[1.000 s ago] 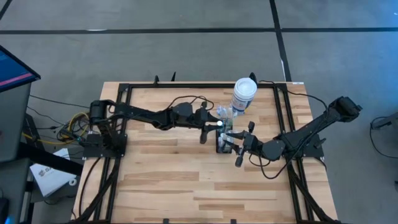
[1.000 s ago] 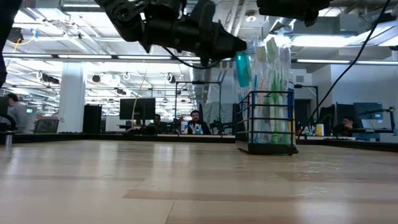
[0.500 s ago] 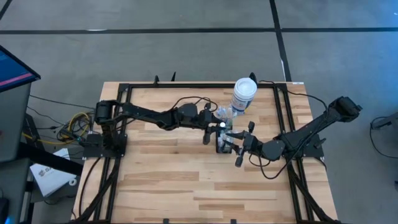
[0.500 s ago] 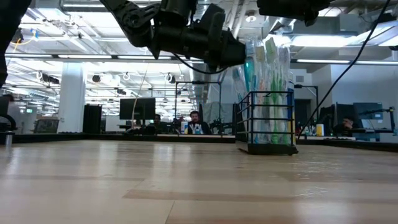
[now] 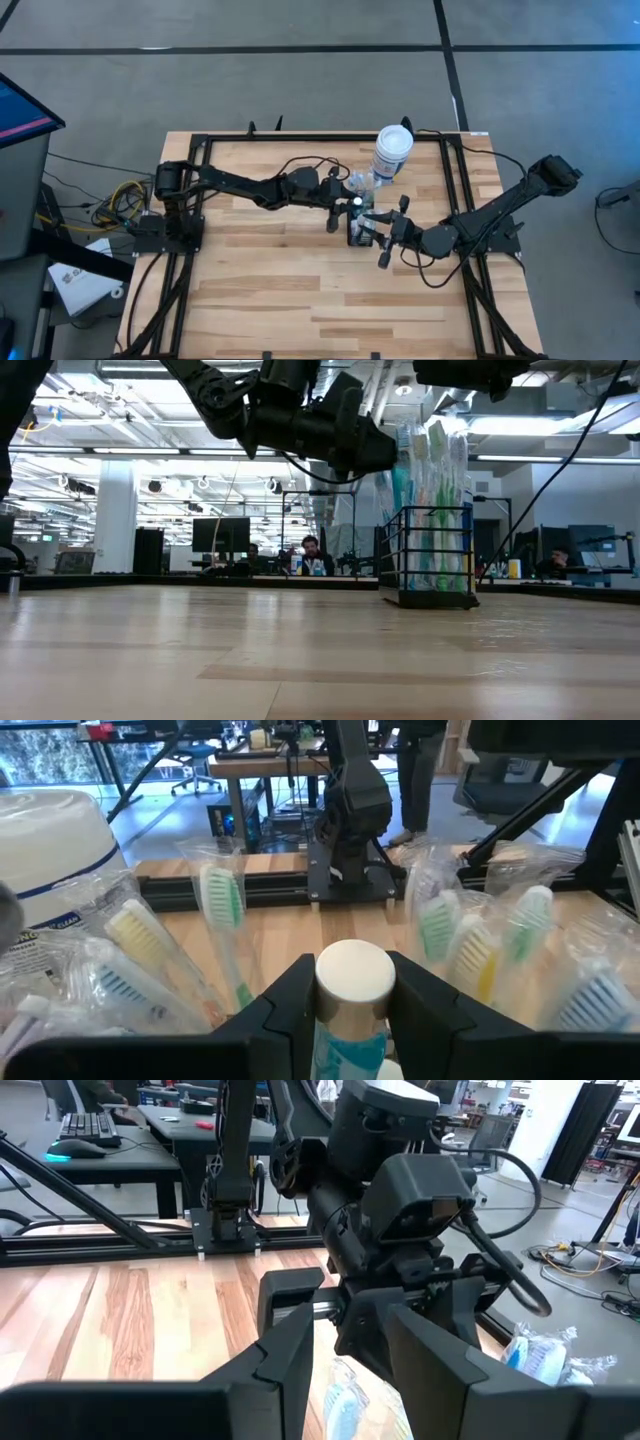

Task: Pick & Place toothbrushing station
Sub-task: Put the blue liquid mouthwash into the wire mesh organizer

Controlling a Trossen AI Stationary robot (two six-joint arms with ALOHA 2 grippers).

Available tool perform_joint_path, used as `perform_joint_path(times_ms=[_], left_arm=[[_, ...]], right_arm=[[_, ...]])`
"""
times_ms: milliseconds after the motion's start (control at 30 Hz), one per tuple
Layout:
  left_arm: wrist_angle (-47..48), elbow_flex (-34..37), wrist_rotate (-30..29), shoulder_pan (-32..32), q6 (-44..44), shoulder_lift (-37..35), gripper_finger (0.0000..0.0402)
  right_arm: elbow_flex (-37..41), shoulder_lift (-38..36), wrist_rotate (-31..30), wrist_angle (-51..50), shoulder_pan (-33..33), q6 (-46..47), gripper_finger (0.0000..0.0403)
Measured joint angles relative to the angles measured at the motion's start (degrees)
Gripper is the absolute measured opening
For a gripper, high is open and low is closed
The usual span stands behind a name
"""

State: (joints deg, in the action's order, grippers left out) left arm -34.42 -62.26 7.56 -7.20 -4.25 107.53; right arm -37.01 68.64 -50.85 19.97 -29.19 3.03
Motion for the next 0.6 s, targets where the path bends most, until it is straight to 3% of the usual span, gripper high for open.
perform_joint_path(times_ms=[600], left_arm=[[-0.4, 0.0, 0.0, 0.0, -0.3, 1.0, 0.0092]], right_arm=[[0.0, 0.0, 0.0, 0.1, 0.0, 0.0, 0.0120]])
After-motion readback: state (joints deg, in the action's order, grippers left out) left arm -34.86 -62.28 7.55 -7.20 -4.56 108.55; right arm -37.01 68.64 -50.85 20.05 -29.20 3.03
